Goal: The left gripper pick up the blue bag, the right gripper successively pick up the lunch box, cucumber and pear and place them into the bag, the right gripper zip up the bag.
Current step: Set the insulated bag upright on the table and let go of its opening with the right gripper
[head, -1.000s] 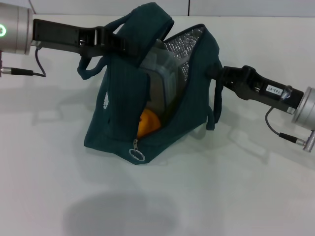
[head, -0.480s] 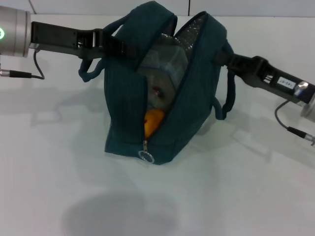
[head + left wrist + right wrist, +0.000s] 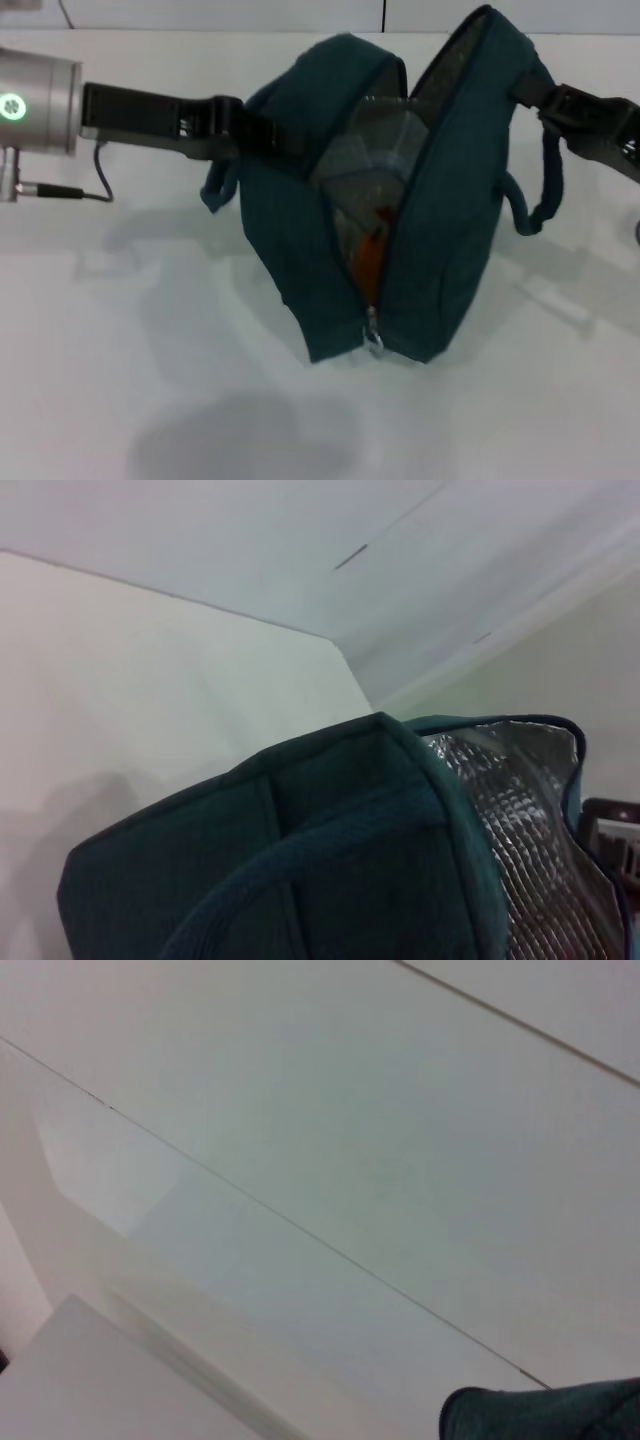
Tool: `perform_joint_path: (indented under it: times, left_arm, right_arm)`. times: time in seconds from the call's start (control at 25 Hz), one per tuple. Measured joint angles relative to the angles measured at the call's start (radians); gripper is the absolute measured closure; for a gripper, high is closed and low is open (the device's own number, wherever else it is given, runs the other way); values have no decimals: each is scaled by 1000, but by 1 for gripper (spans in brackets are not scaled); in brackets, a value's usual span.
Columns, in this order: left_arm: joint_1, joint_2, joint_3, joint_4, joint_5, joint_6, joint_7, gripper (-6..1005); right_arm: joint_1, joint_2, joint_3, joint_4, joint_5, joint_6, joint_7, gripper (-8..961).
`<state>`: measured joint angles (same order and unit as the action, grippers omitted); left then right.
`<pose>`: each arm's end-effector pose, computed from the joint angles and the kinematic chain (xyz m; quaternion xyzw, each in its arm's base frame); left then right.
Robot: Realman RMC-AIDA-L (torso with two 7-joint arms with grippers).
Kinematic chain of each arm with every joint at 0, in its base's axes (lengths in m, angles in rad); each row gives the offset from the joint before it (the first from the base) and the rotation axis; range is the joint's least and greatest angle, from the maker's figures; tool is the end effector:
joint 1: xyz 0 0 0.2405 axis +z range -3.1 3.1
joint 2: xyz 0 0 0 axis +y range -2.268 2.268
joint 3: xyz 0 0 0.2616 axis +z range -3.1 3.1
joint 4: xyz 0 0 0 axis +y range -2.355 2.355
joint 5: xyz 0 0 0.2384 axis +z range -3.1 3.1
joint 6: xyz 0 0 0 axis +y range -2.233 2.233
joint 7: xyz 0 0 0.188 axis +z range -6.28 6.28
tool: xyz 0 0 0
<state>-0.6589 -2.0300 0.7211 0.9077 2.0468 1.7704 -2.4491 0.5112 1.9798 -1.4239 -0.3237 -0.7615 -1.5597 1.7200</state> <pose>-0.1921 0.3933 0.0150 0.8278 0.5193 0.2108 0.0268 0.2143 0.3751 -0.0271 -0.7292 0.4375 0.5261 0.0075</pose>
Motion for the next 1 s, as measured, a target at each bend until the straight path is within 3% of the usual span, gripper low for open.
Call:
perform_joint_path:
  times: [0.2, 0.76, 1.0]
  left_arm:
    - [-9, -7, 0, -61, -1, -8, 6, 955]
    - [2, -20, 0, -110, 10, -90, 41, 955]
    - [1, -20, 3, -111, 10, -88, 43, 955]
  right_arm:
    - [0, -16, -3, 12, -18, 3, 11, 946]
    - [30, -16, -3, 14, -122, 26, 45, 946]
    - [5, -20, 6, 4, -117, 16, 38, 945]
